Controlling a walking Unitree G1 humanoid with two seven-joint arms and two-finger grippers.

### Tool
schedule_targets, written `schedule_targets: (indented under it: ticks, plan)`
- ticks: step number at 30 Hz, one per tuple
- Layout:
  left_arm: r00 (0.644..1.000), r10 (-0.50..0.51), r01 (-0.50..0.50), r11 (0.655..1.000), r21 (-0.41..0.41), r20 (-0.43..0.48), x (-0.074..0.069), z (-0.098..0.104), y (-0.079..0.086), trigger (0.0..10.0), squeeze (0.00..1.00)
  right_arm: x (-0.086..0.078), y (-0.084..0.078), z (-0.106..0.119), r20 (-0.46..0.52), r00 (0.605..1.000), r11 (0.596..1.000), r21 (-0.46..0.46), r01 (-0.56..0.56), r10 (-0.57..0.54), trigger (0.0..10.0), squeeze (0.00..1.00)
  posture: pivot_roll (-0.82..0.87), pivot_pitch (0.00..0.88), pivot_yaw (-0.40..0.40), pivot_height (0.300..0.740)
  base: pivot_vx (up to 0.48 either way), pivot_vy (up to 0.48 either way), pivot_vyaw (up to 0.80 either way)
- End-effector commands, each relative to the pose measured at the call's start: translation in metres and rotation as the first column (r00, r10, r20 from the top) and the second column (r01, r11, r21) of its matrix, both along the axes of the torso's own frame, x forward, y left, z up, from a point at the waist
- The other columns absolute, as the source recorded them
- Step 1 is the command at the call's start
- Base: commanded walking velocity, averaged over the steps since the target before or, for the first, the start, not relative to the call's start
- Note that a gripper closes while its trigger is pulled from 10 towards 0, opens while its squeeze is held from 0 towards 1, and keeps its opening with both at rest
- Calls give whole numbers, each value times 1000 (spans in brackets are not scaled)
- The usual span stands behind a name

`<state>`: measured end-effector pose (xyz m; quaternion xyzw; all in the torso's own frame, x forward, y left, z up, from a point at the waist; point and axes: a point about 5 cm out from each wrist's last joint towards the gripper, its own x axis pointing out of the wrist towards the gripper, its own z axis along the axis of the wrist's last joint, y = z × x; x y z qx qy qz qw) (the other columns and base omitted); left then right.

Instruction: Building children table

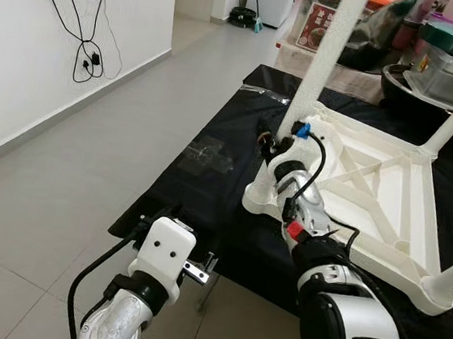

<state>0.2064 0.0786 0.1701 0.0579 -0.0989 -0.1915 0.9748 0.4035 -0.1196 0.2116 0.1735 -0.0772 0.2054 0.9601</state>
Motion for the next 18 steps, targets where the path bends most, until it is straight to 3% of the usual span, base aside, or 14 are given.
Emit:
schedule_targets:
  ticks: [1,2,3,5,6,7,9,10,11,12,13,14,16,18]
  plan:
    - [1000,-1,1,1000,7,-11,0,-4,-2,10000,0,-3,17,4,18,981,981,12,-192,192,10000,0,102,45,-130,740,0,0,0]
    - [1000,-2,2,1000,7,-11,-1,-4,-2,10000,0,-8,21,4,36,946,947,4,-323,322,10000,0,103,45,-131,740,0,0,0]
    - [1000,-2,2,1000,7,-11,-1,-4,-2,10000,0,-8,21,4,36,946,947,4,-323,322,10000,0,103,45,-131,740,0,0,0]
    - [1000,-1,1,1000,6,-11,-1,-3,-2,10000,0,-18,28,-1,34,846,846,-48,-531,533,10000,0,105,48,-138,740,0,0,0]
    - [1000,-1,1,1000,6,-11,0,-3,-1,10000,0,-21,30,-4,23,814,814,-66,-577,580,10000,0,105,48,-138,740,0,0,0]
    - [1000,-1,1,1000,6,-11,0,-3,-1,10000,0,-21,30,-4,23,814,814,-66,-577,580,10000,0,105,48,-138,740,0,0,0]
    - [1000,-3,4,1000,6,-13,-1,-4,-2,10000,0,-29,39,-9,7,720,718,-90,-690,694,10000,0,99,50,-136,740,0,0,0]
    - [1000,-3,4,1000,6,-13,-1,-4,-2,10000,0,-29,39,-9,7,720,718,-90,-690,694,10000,0,99,50,-136,740,0,0,0]
    - [1000,-8,8,1000,5,-14,-1,-4,-3,10000,0,-29,47,-15,-8,728,722,-126,-681,685,3725,0,106,52,-137,740,0,0,0]
    - [1000,-8,8,1000,5,-14,-1,-4,-3,10000,0,-29,47,-15,-8,728,722,-126,-681,685,3725,0,106,52,-137,740,0,0,0]
    - [1000,-8,9,1000,6,-14,-1,-4,-4,10000,0,-26,48,-17,-20,774,763,-156,-628,633,0,0,106,52,-138,740,0,0,0]
    - [1000,-8,9,1000,6,-14,-1,-4,-4,10000,0,-26,48,-17,-20,774,763,-156,-628,633,0,0,106,52,-138,740,0,0,0]
    - [1000,-6,6,1000,5,-14,-1,-3,-3,10000,0,-17,45,-17,-16,875,856,-198,-477,484,0,0,105,55,-136,740,0,0,0]
    - [1000,-3,3,1000,4,-14,-1,-3,-2,10000,0,-9,37,-12,-12,937,919,-192,-345,349,0,0,105,58,-138,740,0,0,0]
